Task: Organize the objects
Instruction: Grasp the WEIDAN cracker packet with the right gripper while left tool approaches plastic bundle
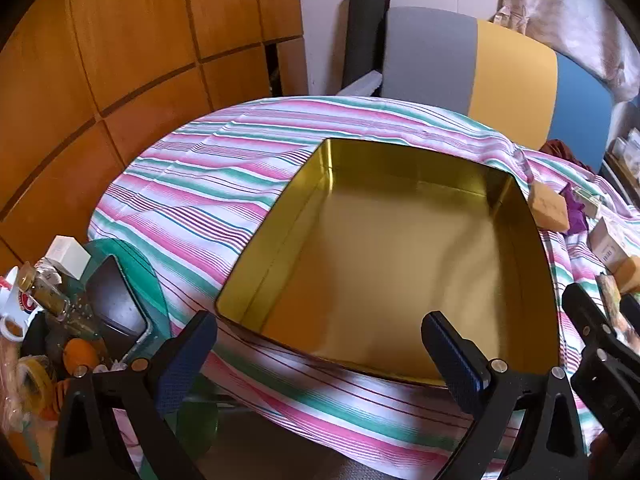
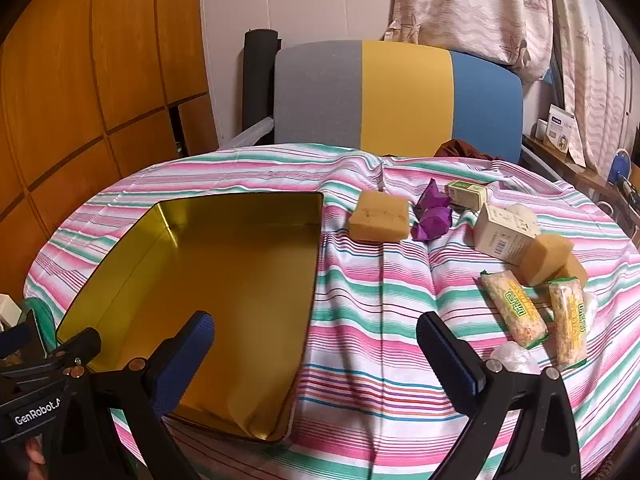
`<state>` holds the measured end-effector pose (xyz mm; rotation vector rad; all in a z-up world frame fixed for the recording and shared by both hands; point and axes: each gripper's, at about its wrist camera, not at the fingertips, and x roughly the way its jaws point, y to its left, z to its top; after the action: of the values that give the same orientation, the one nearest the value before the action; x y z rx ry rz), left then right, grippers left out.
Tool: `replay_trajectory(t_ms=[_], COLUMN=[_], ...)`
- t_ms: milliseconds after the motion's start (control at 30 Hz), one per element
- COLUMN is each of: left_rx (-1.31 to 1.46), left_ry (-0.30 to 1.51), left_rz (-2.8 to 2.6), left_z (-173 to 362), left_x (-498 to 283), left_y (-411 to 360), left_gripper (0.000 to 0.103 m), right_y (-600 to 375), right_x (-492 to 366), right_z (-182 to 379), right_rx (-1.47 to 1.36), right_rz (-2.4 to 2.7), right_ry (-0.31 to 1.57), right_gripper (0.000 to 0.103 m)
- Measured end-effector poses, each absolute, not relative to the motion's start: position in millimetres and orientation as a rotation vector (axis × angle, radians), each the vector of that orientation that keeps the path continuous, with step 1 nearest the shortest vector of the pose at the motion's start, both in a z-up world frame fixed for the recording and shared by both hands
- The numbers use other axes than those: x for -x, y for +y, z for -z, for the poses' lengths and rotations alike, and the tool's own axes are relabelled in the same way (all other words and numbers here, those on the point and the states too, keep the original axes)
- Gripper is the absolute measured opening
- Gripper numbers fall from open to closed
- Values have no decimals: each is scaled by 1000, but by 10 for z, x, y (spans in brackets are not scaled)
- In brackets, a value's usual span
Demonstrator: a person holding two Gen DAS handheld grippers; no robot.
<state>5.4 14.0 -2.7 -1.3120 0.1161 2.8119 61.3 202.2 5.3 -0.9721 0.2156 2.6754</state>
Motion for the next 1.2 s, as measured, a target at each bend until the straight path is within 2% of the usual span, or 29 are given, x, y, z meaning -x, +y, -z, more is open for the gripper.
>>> replay_trajectory(t_ms=[233, 467, 900, 967, 1200], left_rx=[1329, 1160, 1127, 1120, 1127], left_ry=[129, 73, 50, 94, 83], left_rz=[-2698, -2544, -2247, -2232, -2179], left_z=[116, 156, 152, 152, 147], left_x=[-112, -348, -766, -817, -848], left_y=[310, 556, 1081, 1199, 1404], left_gripper=[103, 103, 103, 103, 103], right_y=[2266, 2644, 3932, 4085, 4353], right_x=[-802, -1108, -1712, -1709, -1593], right_z=[-54, -2, 225, 251, 436], right_rx=[930, 889, 802, 802, 880], right_rz=[-2667, -2583, -2345, -2350, -2348], right_ry=[239, 229, 338, 345, 288], right_gripper=[99, 90, 87, 75, 63])
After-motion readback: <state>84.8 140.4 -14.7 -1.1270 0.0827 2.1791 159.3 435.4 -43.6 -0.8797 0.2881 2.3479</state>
